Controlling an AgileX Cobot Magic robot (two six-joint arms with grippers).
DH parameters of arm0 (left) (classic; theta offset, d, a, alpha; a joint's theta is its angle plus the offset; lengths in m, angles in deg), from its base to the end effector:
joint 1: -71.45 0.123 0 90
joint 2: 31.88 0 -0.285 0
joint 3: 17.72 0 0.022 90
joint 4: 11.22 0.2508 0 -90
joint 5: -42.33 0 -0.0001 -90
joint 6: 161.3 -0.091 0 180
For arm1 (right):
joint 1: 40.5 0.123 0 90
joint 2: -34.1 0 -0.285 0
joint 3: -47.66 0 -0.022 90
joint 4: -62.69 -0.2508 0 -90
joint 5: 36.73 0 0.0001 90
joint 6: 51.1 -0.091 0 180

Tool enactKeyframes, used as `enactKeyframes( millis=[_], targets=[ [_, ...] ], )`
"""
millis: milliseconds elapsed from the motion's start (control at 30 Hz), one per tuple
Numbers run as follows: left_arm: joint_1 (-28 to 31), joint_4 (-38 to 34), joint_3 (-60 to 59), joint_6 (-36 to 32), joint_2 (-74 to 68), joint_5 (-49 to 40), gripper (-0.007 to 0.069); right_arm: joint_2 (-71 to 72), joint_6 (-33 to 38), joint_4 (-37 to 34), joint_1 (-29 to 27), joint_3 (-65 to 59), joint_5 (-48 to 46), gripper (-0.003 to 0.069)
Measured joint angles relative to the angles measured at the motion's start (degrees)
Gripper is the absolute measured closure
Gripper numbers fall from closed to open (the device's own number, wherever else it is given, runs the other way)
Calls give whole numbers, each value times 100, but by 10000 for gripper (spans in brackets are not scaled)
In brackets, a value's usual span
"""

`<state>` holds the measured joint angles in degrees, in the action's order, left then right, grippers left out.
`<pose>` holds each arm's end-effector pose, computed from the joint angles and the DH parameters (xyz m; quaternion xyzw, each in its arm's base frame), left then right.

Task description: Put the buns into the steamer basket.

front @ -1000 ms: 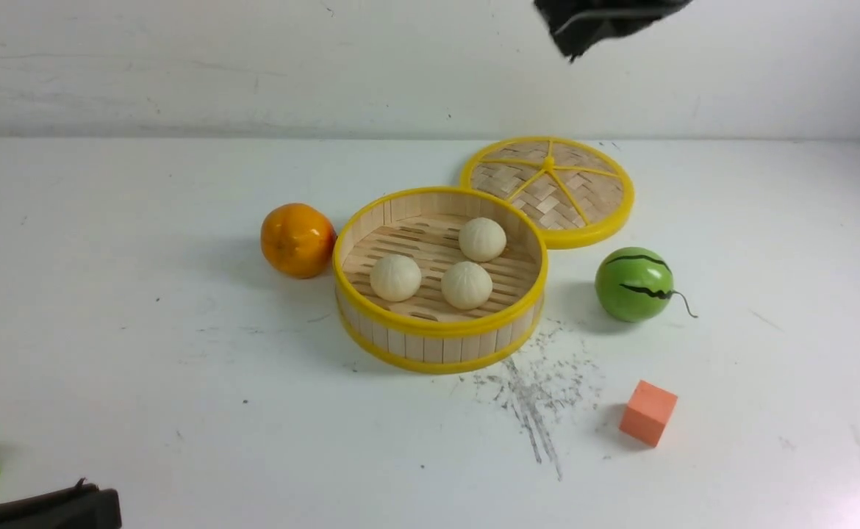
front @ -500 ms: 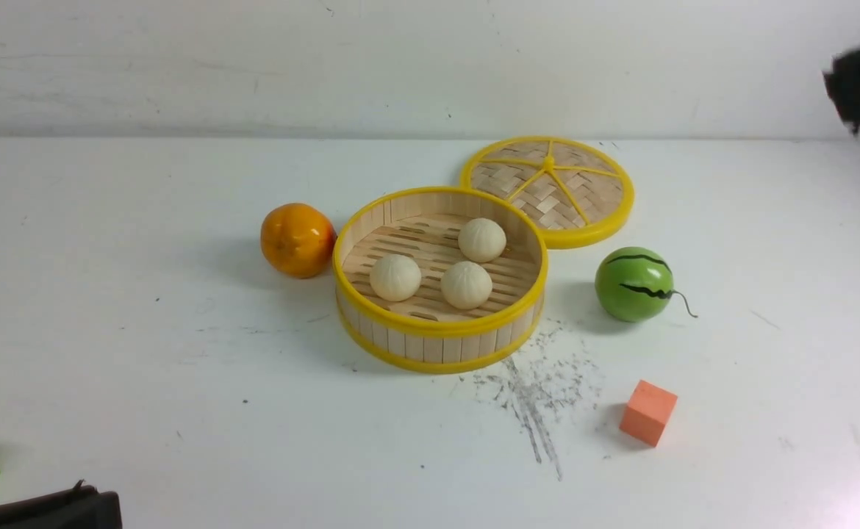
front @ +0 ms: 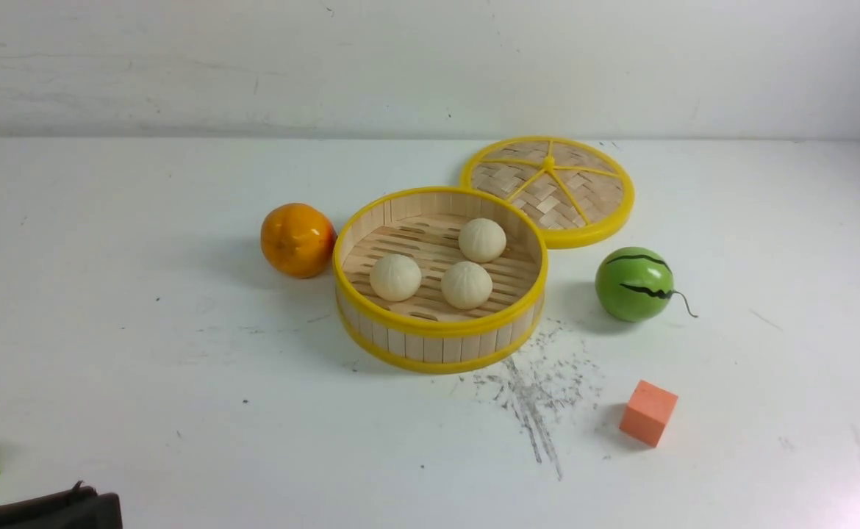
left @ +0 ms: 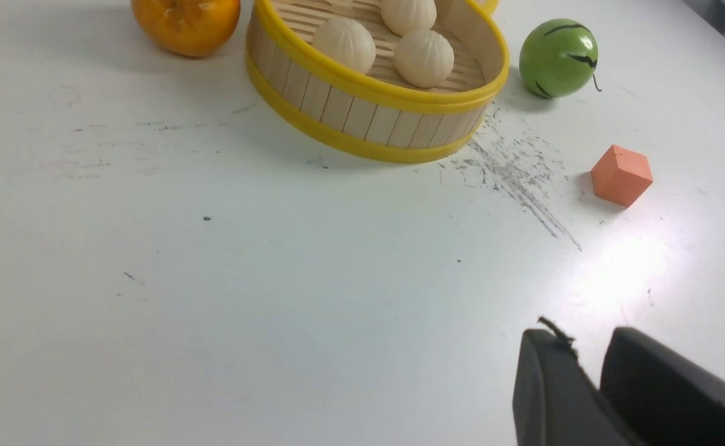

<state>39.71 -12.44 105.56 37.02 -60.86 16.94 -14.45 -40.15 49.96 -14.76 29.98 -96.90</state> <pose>0.0710 -0.0449 0.2690 0.0910 0.8195 -0.2477 0.5087 0.0865 0.0610 0.4055 -0.2736 0.8438 0.1675 0.4301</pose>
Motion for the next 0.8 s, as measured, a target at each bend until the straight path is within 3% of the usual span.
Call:
enactKeyframes(
  millis=[300,467,533,600,700,800],
  targets=[
    [0,0,0,0,0,0,490,111,-5,139,0,-351,493,680],
    [0,0,0,0,0,-5,483,863,-101,289,-93,-1943,2497,679],
    [0,0,0,0,0,-6,483,1210,-218,358,-258,-2474,3154,679],
    [0,0,0,0,0,-6,483,1929,-653,578,-776,-3457,3903,679],
    [0,0,0,0,0,-6,482,2460,-1095,812,-1224,-4126,4119,679],
    [0,0,0,0,0,-6,480,3381,-2039,1354,-1962,-5068,4088,679]
  ],
)
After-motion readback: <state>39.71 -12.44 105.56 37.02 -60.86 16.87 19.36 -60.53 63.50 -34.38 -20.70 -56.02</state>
